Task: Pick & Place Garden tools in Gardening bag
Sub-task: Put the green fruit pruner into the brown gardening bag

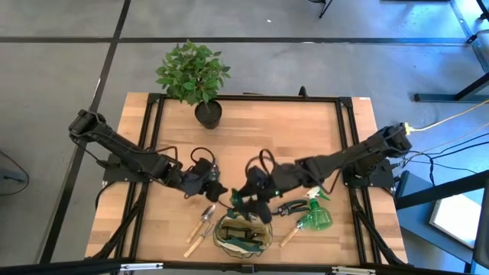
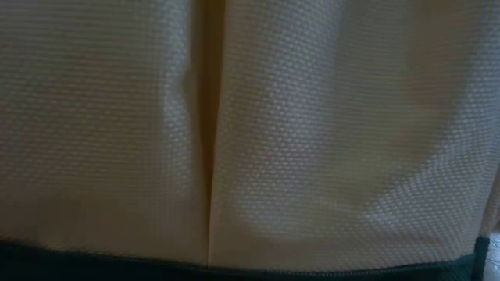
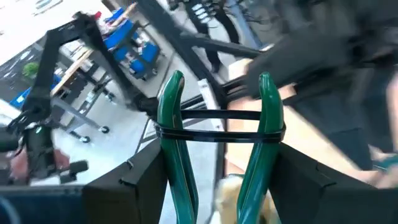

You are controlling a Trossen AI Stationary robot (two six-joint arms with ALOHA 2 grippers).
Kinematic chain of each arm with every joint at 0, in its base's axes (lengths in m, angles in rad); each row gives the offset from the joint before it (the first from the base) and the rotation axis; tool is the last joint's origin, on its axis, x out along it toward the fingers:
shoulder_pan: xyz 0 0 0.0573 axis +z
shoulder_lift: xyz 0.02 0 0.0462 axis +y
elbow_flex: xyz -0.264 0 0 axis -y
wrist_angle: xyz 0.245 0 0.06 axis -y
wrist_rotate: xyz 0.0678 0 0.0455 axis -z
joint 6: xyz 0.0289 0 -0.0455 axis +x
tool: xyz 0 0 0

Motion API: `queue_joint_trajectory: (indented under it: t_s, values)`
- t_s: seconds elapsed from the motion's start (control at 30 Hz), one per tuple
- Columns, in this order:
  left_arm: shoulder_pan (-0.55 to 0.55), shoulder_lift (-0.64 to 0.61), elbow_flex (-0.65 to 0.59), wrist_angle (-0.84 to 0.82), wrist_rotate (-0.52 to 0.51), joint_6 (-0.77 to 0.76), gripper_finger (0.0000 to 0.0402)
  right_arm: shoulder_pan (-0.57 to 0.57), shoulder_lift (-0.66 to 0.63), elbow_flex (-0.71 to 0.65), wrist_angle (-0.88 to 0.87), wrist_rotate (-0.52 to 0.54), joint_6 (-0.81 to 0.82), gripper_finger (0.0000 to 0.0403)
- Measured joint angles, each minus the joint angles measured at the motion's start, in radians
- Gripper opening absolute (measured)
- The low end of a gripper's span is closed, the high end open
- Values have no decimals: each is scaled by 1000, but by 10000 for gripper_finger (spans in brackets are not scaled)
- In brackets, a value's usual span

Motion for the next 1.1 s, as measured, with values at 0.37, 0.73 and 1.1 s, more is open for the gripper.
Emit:
queue_joint_trajectory:
  t_s: [0.37,0.73,1.1]
  values:
    - [-88,0,0,-7,-79,-118,235,76,99,-1,-44,150,-82,225]
    - [-104,0,0,0,-57,-132,235,92,138,-1,-143,187,-83,225]
    - [-104,0,0,0,-65,-103,235,123,138,0,-238,169,-90,225]
